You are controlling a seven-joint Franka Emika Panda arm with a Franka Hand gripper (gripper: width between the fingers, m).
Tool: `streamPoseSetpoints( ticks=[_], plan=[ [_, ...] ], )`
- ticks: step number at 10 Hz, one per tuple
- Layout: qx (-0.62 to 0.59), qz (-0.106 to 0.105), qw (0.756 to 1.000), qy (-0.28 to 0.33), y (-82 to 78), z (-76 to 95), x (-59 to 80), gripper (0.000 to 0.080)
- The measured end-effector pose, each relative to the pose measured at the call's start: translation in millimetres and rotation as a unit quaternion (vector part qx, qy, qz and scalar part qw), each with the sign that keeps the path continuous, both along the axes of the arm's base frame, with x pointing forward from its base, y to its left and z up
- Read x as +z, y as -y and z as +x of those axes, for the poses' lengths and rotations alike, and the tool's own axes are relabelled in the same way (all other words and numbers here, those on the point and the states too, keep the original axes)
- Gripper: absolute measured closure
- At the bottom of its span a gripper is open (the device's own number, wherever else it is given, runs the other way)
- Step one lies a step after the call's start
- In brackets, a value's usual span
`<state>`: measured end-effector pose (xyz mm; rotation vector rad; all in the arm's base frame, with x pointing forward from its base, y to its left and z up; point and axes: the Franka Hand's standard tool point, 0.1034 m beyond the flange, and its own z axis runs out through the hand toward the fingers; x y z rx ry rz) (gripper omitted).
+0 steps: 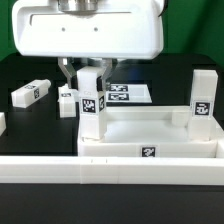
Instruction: Assemble desk
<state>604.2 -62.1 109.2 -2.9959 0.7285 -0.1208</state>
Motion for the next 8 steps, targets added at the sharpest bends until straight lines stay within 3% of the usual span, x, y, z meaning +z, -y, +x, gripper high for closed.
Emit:
streamPoseSetpoints(
  ticks=[3, 7, 8],
  plan=[
    [-0.146, 0.013, 0.989, -0.005, 0.4, 0.0, -0.2, 0.0509],
    [-0.183, 0.02, 0.983, -0.006, 0.4, 0.1, -0.1, 0.0509],
    [-0.167, 0.018, 0.986, -0.006, -0.1, 0.1, -0.1, 0.0323]
  ],
)
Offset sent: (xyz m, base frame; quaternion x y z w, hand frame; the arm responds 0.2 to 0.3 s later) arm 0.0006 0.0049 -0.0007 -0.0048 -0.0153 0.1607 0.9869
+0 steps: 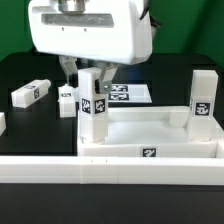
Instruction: Assemble desk
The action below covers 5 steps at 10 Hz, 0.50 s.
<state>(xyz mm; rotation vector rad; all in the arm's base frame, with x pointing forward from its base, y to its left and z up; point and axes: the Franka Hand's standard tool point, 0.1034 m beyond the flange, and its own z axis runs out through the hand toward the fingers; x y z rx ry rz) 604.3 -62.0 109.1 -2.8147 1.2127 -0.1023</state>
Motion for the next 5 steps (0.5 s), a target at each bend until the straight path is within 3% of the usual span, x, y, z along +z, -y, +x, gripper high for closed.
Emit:
streamPoseSetpoints(
  ticks=[1, 5],
  plan=[
    [0.013, 0.0, 1.0, -0.001, -2.2, -0.3, 0.0, 0.0209],
    [0.179, -0.015, 0.984, 0.006, -4.1, 0.0, -0.2, 0.0153]
  ],
)
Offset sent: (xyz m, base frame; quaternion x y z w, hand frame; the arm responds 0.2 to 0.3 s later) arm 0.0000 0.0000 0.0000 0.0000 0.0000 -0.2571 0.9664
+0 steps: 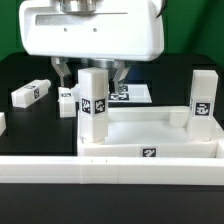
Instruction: Assemble desk
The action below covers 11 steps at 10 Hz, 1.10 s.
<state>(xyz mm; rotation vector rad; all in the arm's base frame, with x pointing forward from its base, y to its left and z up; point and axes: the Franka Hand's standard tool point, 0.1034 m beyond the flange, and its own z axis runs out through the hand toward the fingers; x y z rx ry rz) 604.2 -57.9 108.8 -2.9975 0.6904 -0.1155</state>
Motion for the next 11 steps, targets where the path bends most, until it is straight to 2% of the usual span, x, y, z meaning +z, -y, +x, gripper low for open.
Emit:
streamPoseSetpoints(
  ticks=[4, 5, 11],
  plan=[
    [0.161, -0.023, 0.987, 0.003, -4.6, 0.3, 0.0, 0.0151],
    [0.21, -0.032, 0.977, 0.004, -6.9, 0.9, 0.4, 0.0151],
    [0.401, -0.047, 0.915, 0.009, -7.2, 0.1, -0.8, 0.0162]
  ],
)
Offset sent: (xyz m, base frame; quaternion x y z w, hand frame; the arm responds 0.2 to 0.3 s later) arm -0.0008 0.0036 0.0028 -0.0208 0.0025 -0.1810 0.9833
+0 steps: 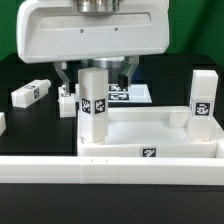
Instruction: Assemble desk
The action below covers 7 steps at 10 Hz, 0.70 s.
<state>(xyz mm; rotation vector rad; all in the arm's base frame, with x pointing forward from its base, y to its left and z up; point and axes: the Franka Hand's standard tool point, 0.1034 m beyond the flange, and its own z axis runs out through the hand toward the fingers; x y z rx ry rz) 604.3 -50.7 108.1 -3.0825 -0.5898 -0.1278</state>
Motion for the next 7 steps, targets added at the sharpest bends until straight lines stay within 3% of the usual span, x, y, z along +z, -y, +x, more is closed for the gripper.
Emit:
streamPoseSetpoints(
  ticks=[1, 3, 7],
  plan=[
    [0.005, 0.0, 1.0, 0.0, 0.6, -0.1, -0.2, 0.0162],
    [0.003, 0.0, 1.0, 0.0, 0.4, 0.0, -0.1, 0.0514],
    [-0.012, 0.001, 1.0, 0.0, 0.5, 0.0, -0.1, 0.0511]
  ],
)
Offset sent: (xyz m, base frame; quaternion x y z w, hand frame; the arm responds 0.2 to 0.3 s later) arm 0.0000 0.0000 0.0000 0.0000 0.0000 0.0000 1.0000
